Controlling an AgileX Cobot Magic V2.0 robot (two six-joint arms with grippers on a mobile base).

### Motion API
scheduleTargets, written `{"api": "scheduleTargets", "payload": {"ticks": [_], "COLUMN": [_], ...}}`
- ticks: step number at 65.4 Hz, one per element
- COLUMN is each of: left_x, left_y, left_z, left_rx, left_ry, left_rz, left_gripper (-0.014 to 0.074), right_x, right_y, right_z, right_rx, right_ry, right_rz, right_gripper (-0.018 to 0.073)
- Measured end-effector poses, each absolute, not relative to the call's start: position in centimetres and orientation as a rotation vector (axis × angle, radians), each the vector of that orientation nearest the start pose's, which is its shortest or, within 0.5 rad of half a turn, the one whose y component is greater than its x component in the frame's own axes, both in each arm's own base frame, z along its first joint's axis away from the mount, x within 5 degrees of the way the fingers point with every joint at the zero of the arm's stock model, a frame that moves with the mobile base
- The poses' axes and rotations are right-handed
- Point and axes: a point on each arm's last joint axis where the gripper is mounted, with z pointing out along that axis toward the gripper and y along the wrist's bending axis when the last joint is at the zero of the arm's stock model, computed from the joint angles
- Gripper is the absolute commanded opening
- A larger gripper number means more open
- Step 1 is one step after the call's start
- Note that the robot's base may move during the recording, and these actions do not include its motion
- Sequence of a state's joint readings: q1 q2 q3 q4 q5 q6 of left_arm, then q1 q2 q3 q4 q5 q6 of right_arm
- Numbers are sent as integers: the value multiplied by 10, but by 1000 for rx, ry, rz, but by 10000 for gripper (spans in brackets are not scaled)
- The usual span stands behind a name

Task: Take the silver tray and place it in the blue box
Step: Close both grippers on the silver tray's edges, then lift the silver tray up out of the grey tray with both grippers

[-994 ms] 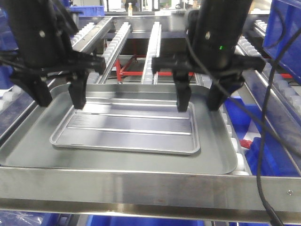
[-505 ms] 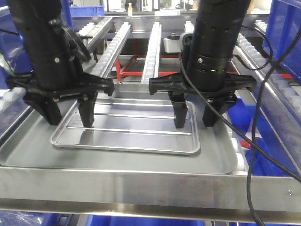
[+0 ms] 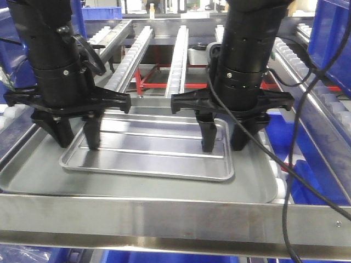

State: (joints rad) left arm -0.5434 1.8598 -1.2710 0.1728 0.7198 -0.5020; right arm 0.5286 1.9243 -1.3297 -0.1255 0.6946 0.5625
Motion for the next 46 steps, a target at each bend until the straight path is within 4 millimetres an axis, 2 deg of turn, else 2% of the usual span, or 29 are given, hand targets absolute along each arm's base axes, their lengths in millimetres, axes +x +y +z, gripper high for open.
{"api": "scheduleTargets", "payload": {"ticks": [9,11,33,39,46], "left_x": [331,331,329,327,323], "left_y": [-184,-184,-184,-183,-181], "left_z": [197,198,206,217,238], "left_rx": [212,214,192,178,169], "left_ry": [2764,2761,2768,2762,2730], "left_rz": [-59,-58,-66,-78,-99], "left_gripper": [-105,-108,-105,-105,-105], "right_x": [346,346,345,342,335], "right_y": [191,190,188,185,180], "right_z": [187,187,192,204,231], "right_rx": [-61,-65,-57,-60,-62], "right_ry": [2785,2789,2785,2766,2712], "right_rz": [130,120,105,104,124], "right_gripper": [88,44,59,59,59]}}
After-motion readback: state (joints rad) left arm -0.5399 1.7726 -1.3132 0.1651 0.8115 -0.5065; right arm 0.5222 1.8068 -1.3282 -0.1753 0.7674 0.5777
